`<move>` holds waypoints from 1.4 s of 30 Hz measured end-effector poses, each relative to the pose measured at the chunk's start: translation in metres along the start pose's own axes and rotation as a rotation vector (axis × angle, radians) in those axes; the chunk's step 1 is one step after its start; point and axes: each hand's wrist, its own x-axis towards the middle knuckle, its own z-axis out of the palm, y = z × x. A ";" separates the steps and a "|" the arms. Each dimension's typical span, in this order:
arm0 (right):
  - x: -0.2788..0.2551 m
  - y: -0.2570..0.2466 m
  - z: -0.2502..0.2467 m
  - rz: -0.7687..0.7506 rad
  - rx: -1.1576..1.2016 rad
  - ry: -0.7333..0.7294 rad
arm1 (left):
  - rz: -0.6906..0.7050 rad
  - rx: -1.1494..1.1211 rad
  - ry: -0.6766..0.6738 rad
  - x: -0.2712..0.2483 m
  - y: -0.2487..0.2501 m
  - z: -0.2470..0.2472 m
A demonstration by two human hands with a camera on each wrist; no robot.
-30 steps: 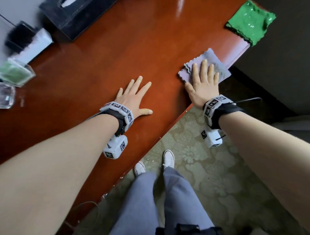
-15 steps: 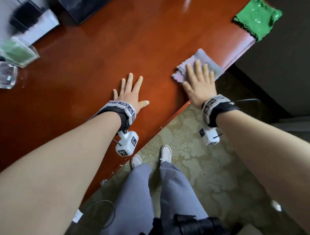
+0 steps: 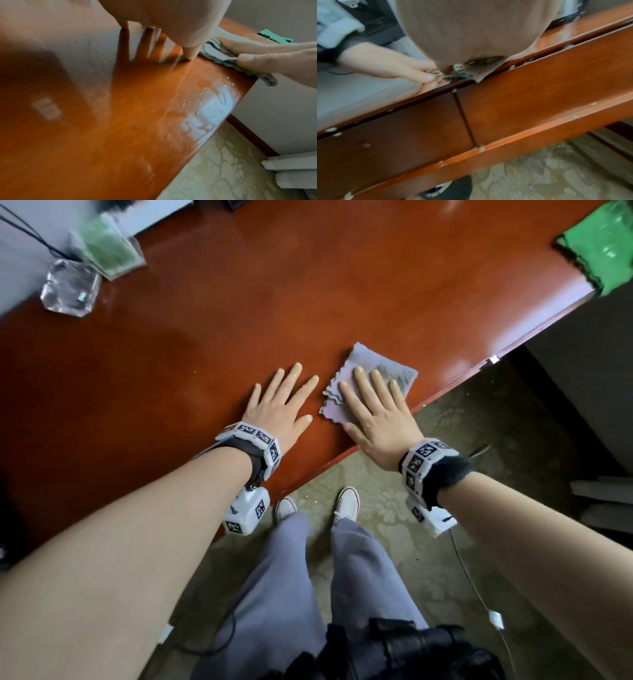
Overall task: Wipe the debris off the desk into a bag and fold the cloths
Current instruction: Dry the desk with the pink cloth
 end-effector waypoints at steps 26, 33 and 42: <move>0.064 -0.094 -0.050 0.336 0.290 0.186 | -0.063 0.033 -0.059 -0.075 -0.040 0.026; 0.031 -0.169 -0.016 -0.017 0.323 -0.022 | -0.037 0.014 -0.160 -0.092 -0.047 0.026; 0.028 -0.119 -0.013 0.167 0.230 0.001 | -0.069 -0.285 -0.108 -0.122 -0.081 0.020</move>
